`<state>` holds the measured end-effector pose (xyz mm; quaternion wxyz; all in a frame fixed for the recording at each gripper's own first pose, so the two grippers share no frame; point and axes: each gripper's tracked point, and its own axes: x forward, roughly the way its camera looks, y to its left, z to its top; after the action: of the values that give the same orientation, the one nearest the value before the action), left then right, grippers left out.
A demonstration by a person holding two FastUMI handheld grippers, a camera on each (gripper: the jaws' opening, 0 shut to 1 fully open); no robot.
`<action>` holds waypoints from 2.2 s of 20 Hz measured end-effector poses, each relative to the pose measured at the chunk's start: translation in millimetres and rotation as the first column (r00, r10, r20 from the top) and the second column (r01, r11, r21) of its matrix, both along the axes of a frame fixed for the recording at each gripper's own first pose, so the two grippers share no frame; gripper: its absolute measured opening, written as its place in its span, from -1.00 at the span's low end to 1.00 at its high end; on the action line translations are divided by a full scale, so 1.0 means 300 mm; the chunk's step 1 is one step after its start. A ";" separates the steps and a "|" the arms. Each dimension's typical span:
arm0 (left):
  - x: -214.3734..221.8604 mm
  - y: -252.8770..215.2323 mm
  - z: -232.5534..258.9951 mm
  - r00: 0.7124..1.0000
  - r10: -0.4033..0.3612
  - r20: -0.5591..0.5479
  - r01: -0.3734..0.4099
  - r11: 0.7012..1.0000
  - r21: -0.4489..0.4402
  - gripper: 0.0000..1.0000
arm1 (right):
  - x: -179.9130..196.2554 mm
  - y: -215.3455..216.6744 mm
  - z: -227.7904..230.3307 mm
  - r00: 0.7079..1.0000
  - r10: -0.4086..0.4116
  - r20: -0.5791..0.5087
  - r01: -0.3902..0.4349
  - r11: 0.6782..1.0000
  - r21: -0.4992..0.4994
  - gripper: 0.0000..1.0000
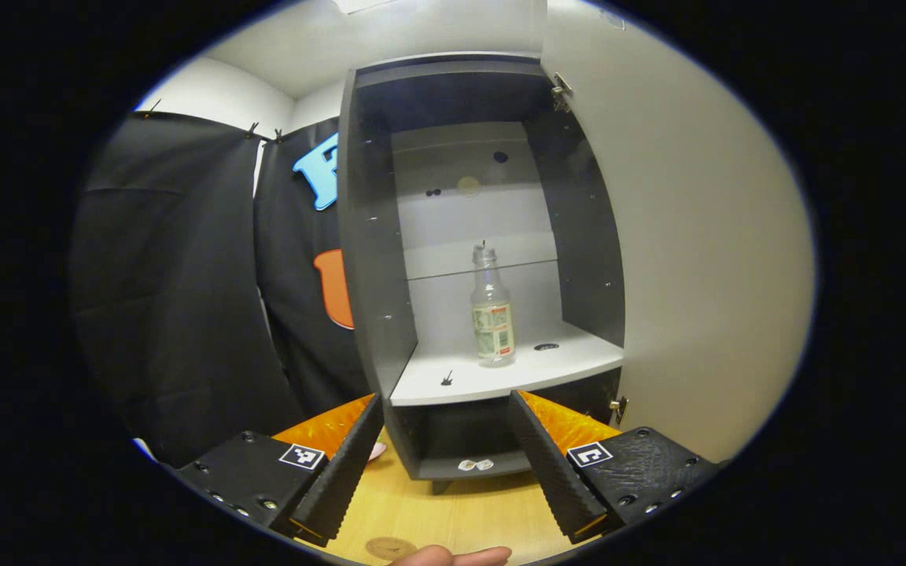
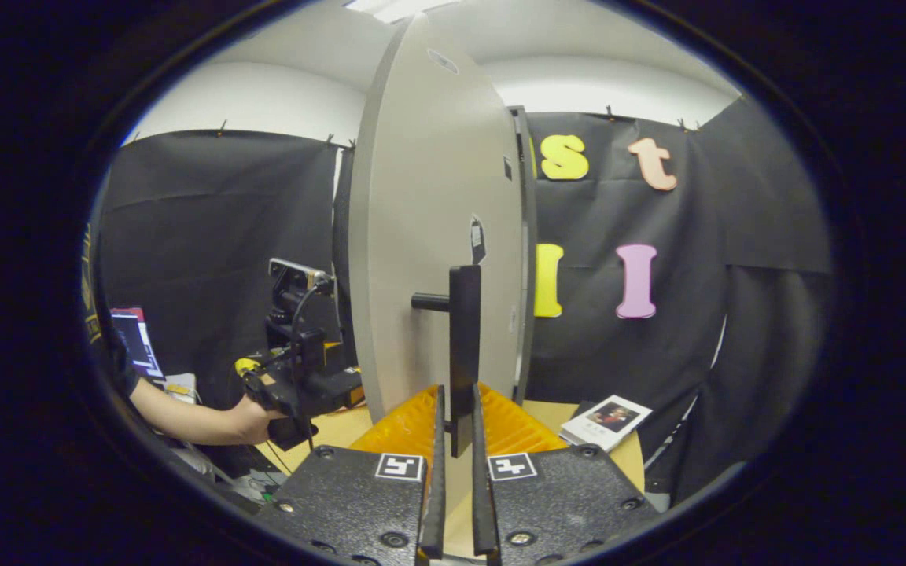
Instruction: Open the cabinet door with the right hand, grasp the bottle in the cabinet with the left hand and place it on the coaster, then close the cabinet door with the right hand.
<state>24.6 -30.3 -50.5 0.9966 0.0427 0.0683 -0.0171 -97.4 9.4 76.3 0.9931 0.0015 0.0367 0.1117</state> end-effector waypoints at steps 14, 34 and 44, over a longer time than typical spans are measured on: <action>0.564 -0.177 -0.073 0.999 -0.045 0.021 0.046 0.998 -0.053 0.94 | -0.102 -0.228 -0.088 0.910 -0.399 -0.112 0.393 0.917 -0.067 0.10; 0.790 -0.159 -0.025 1.000 -0.003 0.016 0.005 0.989 -0.148 0.48 | -0.109 -0.337 -0.160 0.813 -0.560 -0.159 0.576 0.814 0.080 1.00; 0.377 -0.047 0.142 0.995 0.022 0.096 -0.006 0.987 -0.161 0.48 | -0.188 -0.299 -0.294 0.880 -0.439 -0.183 0.453 0.891 0.042 1.00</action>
<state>137.7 -44.6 -8.0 0.9991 -0.0372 0.0183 -0.0134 -153.7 -80.2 -11.8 0.9844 0.0610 0.1144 -0.1190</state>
